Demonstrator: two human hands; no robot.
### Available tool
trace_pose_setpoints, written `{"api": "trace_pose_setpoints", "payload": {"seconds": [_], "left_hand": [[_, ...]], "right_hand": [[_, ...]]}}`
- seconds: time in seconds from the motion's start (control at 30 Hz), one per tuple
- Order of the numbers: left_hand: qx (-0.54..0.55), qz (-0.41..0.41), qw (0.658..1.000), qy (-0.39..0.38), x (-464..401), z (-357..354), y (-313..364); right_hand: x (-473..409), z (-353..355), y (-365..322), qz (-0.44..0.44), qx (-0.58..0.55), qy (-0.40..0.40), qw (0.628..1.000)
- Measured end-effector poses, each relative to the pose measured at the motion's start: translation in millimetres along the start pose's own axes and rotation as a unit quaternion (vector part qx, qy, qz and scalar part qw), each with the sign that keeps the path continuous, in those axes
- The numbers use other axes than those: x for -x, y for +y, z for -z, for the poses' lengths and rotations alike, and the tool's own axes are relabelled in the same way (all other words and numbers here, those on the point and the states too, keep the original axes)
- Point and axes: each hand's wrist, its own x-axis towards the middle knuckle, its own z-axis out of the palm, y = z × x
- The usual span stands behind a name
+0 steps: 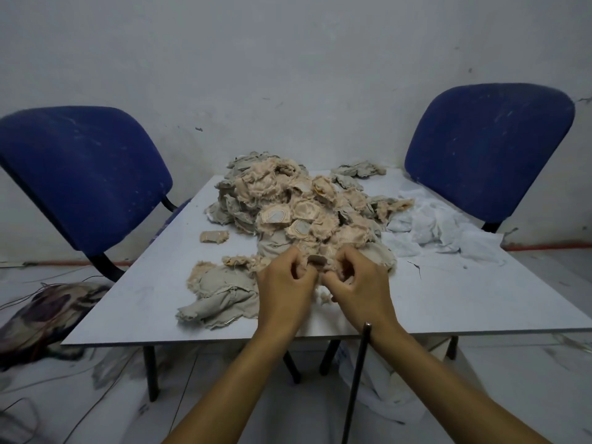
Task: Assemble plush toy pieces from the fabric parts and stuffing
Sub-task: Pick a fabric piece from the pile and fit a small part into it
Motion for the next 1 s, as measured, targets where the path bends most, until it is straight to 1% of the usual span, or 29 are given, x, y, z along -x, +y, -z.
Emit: {"api": "trace_pose_setpoints", "payload": {"seconds": [0.03,0.07,0.1,0.13,0.17,0.2,0.23,0.27,0.33,0.37,0.43,0.5,0.57,0.63,0.67,0.7,0.73,0.77,0.8,0.83,0.9,1.0], "left_hand": [[0.027,0.016,0.999,-0.022,-1.2,0.4,0.8],[0.093,0.052,0.993,-0.056,-4.5,2.2,1.9],[0.195,0.102,0.97,-0.1,-8.0,4.4,4.0],[0.305,0.157,0.927,-0.152,-10.4,6.4,6.2],[0.386,0.202,0.878,-0.198,-11.9,8.2,7.0],[0.425,0.232,0.843,-0.234,-12.9,9.0,7.0],[0.433,0.246,0.827,-0.261,-12.9,8.6,6.0],[0.426,0.249,0.822,-0.285,-12.1,7.9,4.9],[0.395,0.244,0.835,-0.297,-10.3,4.6,3.1],[0.383,0.24,0.845,-0.285,-9.7,3.0,2.2],[0.349,0.223,0.877,-0.243,-9.7,1.5,0.2],[0.303,0.185,0.912,-0.205,-11.2,0.3,-1.7],[0.278,0.163,0.932,-0.168,-12.3,0.7,-1.6],[0.278,0.172,0.936,-0.132,-15.0,3.7,-1.8],[0.296,0.18,0.929,-0.131,-16.7,6.3,-3.1],[0.325,0.184,0.915,-0.151,-18.0,10.0,-3.4],[0.348,0.181,0.9,-0.187,-18.7,13.5,-3.5],[0.347,0.166,0.895,-0.225,-19.4,16.5,-4.5],[0.314,0.142,0.904,-0.252,-19.7,18.8,-4.9],[0.265,0.116,0.924,-0.252,-19.7,19.7,-5.8],[0.173,0.08,0.959,-0.21,-19.6,18.1,-10.5],[0.085,0.05,0.979,-0.176,-17.4,14.4,-13.3]], "right_hand": [[-1.1,2.0,1.5,-0.004,-0.005,-0.002,1.0],[-2.3,5.0,3.2,-0.007,-0.014,-0.01,1.0],[-3.0,8.3,5.4,-0.004,-0.02,-0.02,1.0],[-2.7,11.6,7.0,0.002,-0.021,-0.03,0.999],[-1.8,14.7,7.6,0.011,-0.019,-0.034,0.999],[-0.3,17.9,7.8,0.019,-0.017,-0.034,0.999],[1.1,20.7,7.9,0.026,-0.016,-0.033,0.999],[2.5,23.0,8.3,0.032,-0.013,-0.035,0.999],[4.9,26.8,10.3,0.039,0.004,-0.043,0.998],[5.5,28.2,11.6,0.04,0.013,-0.047,0.998],[4.9,30.1,13.7,0.031,0.016,-0.065,0.997],[2.8,31.1,14.8,-0.009,-0.024,-0.097,0.995],[0.5,31.4,15.3,-0.05,-0.074,-0.125,0.988],[-0.2,30.7,16.9,-0.079,-0.095,-0.133,0.983],[-0.3,30.0,18.0,-0.087,-0.095,-0.134,0.983],[-0.4,28.9,19.1,-0.089,-0.088,-0.135,0.983],[-0.6,27.5,20.3,-0.086,-0.072,-0.139,0.984],[-1.1,25.8,21.9,-0.08,-0.048,-0.145,0.985],[-1.7,23.8,24.2,-0.073,-0.017,-0.156,0.985],[-1.9,21.5,26.7,-0.063,0.02,-0.173,0.983],[-1.4,16.0,31.0,-0.031,0.088,-0.2,0.975],[-0.9,8.9,32.1,-0.01,0.123,-0.176,0.977]]}}
